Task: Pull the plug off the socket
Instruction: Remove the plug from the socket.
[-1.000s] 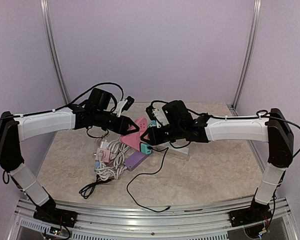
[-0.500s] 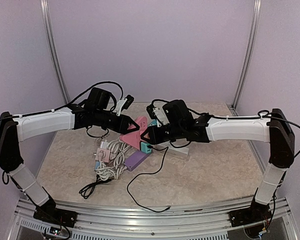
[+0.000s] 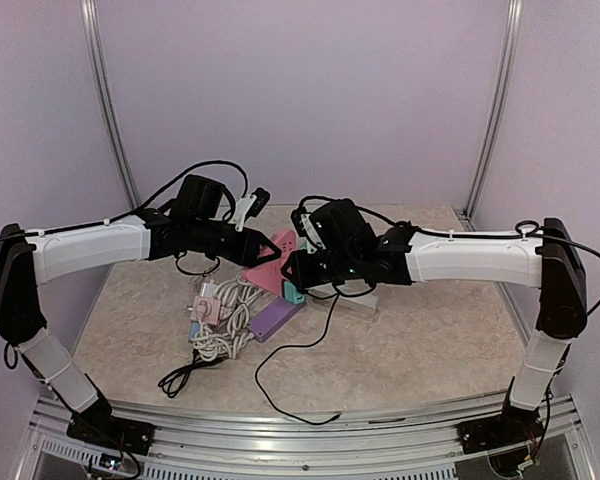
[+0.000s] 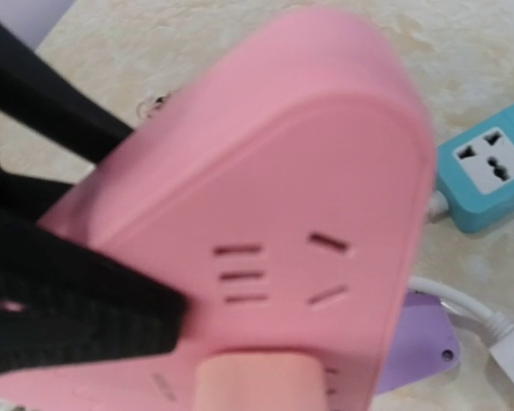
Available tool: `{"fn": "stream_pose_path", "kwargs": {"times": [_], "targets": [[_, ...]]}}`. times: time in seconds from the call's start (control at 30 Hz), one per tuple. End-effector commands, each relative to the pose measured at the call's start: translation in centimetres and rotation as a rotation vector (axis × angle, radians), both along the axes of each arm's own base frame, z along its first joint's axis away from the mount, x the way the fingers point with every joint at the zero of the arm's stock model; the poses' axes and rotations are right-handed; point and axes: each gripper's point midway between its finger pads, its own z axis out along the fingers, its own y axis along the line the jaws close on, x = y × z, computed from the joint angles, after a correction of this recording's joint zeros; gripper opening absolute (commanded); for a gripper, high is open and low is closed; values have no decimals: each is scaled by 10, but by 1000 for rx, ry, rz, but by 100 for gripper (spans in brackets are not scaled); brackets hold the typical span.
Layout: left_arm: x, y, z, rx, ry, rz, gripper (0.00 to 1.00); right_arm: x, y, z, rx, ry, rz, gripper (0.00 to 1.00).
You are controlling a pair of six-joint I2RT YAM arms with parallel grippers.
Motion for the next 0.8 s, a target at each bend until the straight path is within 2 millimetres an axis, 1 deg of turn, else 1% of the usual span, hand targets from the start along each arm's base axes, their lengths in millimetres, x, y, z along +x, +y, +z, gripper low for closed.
{"fn": "stream_pose_path", "kwargs": {"times": [0.0,0.17,0.23,0.3,0.4,0.5,0.67,0.77], "targets": [[3,-3,12,1,-38,13,0,16,-10,-1,-56,-24,-127,0],[6,-1,8,31,-40,37,0,20,-21,-2,-110,-48,-173,0],[6,-1,8,29,-41,33,0,20,-22,1,-109,-57,-170,0],[4,-2,10,23,-44,25,0,18,-20,4,-85,-61,-146,0],[3,-2,13,18,-53,16,0,15,-14,13,-5,-57,-88,0],[3,-2,16,14,-59,10,0,12,-13,15,56,-41,-35,0],[2,-2,20,0,-66,-3,0,7,-15,24,119,-45,57,0],[1,-2,21,-5,-67,-10,0,5,-19,27,160,-32,94,0]]}}
